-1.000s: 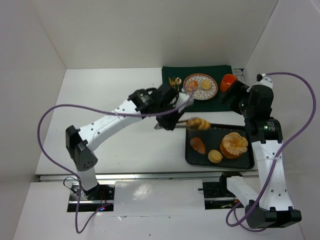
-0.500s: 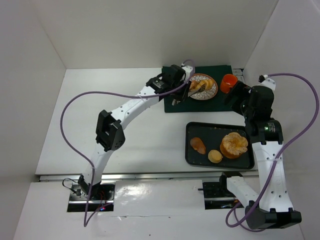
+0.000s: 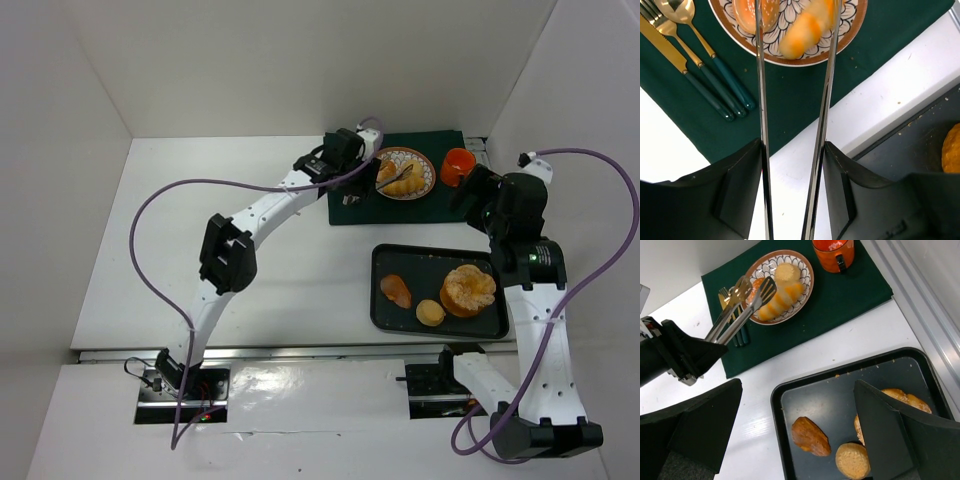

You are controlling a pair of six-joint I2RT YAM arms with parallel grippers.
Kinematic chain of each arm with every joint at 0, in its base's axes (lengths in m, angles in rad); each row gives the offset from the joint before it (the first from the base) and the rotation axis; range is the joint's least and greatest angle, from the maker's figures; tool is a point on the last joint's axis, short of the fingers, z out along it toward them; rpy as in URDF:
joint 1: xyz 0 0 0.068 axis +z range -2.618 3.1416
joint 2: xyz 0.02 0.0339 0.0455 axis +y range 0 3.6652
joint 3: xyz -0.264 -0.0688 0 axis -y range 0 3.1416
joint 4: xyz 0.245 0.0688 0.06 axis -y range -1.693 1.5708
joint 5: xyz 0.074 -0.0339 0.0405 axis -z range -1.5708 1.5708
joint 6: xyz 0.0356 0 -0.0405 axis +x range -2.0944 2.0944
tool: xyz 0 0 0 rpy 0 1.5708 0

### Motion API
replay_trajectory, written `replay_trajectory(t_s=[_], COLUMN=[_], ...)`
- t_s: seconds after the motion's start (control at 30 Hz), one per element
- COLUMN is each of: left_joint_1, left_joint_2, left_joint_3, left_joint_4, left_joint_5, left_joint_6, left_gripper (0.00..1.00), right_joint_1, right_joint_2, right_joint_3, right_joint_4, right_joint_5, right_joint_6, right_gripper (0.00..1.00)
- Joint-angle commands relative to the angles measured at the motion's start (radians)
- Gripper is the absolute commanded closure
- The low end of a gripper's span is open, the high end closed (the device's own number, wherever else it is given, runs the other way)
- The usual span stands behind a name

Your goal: Place the bread

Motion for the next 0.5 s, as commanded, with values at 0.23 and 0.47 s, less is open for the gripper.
replay_trajectory(t_s=[0.23,0.47], left_joint_1=[0.003,0.111], left_joint_2=[-0.231,-0.543], left_joint_3=[-0.107,-0.542], left_joint_4=[0.071,0.062], left_joint_5=[0.006,-0.087], left_joint_6=[0.022,-0.209], left_gripper=[0.43,0.44], right_joint_1=[0.007,0.007], right_joint_2=[-0.03,-0.03], right_joint_3=[0.022,-0.016], right_joint_4=[-0.023,0.009], right_joint_5=[-0.031,-0.056], right_joint_6=[0.033,0.033], right_gripper=[0.0,0.0])
